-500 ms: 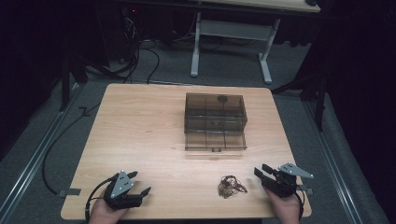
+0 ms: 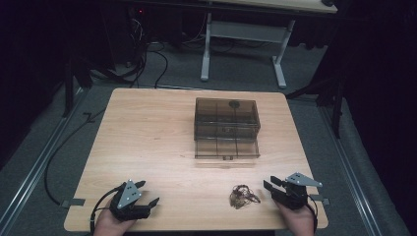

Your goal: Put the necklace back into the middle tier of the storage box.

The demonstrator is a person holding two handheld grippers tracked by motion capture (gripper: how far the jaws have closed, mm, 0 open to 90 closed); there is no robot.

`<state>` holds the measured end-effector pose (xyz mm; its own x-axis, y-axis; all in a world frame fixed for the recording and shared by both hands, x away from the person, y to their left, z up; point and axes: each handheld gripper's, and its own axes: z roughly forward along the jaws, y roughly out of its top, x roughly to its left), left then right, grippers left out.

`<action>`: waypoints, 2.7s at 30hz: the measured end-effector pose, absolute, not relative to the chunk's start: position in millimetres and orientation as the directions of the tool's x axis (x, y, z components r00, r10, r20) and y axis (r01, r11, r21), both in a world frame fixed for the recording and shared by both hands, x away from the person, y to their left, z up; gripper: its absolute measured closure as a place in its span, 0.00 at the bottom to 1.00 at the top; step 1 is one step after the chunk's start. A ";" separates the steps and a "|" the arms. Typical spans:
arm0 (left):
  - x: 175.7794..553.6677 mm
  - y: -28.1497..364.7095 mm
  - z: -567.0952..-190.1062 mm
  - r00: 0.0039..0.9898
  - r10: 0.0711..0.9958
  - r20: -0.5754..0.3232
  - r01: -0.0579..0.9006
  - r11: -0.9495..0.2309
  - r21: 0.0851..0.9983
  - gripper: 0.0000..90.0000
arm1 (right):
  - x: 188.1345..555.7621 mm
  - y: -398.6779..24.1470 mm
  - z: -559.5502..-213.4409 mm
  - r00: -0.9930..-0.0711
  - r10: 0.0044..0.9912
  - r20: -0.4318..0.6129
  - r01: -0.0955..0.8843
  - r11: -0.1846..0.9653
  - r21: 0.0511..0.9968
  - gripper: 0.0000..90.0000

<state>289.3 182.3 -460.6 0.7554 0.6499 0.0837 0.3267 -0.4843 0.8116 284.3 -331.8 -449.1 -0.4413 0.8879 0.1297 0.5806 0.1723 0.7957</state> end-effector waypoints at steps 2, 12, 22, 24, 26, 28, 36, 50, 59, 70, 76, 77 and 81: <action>289.3 182.1 -460.6 0.755 0.649 0.088 0.326 -0.489 0.809 0.27 | 281.6 -323.5 -445.5 -0.495 0.861 0.117 0.565 0.217 0.796 0.70; 290.2 181.1 -460.9 0.755 0.650 0.086 0.334 -0.494 0.802 0.27 | 280.6 -292.1 -443.7 -0.600 0.790 0.128 0.557 0.297 0.776 0.63; 289.8 181.7 -461.0 0.752 0.654 0.083 0.336 -0.489 0.805 0.27 | 313.0 -260.1 -444.6 -0.640 0.764 0.080 0.588 0.420 0.692 0.75; 290.0 181.7 -461.0 0.754 0.652 0.082 0.336 -0.490 0.804 0.27 | 312.9 -260.1 -446.9 -0.643 0.763 0.070 0.591 0.435 0.679 0.79; 290.4 181.3 -461.1 0.756 0.649 0.081 0.339 -0.495 0.800 0.27 | 311.9 -259.7 -448.6 -0.642 0.765 0.054 0.586 0.443 0.679 0.83; 290.4 181.2 -461.1 0.757 0.648 0.082 0.337 -0.496 0.800 0.27 | 309.8 -262.0 -449.4 -0.638 0.768 0.045 0.581 0.442 0.683 0.91; 290.6 181.0 -461.2 0.755 0.651 0.082 0.340 -0.495 0.800 0.27 | 308.6 -301.7 -447.0 -0.482 0.875 0.046 0.640 0.317 0.700 0.91; 291.1 179.6 -461.5 0.753 0.653 0.086 0.346 -0.504 0.791 0.27 | 276.4 -329.5 -441.7 -0.427 0.902 0.062 0.637 0.252 0.728 0.84; 291.2 179.7 -461.5 0.757 0.649 0.083 0.346 -0.505 0.791 0.28 | 269.7 -291.2 -446.1 -0.537 0.842 0.048 0.627 0.361 0.690 0.82; 291.6 179.3 -461.6 0.758 0.647 0.084 0.348 -0.509 0.788 0.28 | 270.9 -306.0 -437.8 -0.495 0.866 0.069 0.616 0.294 0.731 0.91; 291.6 179.2 -461.6 0.756 0.649 0.083 0.349 -0.508 0.788 0.28 | 271.9 -315.1 -439.7 -0.463 0.884 0.070 0.627 0.270 0.731 0.80; 291.6 179.2 -461.6 0.756 0.649 0.083 0.349 -0.508 0.788 0.28 | 271.6 -317.3 -437.3 -0.459 0.885 0.074 0.623 0.262 0.738 0.80; 291.3 179.3 -461.6 0.755 0.650 0.084 0.348 -0.506 0.790 0.28 | 272.1 -325.5 -431.7 -0.436 0.896 0.082 0.647 0.248 0.721 0.80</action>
<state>291.3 179.3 -461.6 0.7552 0.6500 0.0840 0.3475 -0.5058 0.7896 272.1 -325.5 -431.7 -0.4355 0.8964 0.0821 0.6472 0.2484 0.7207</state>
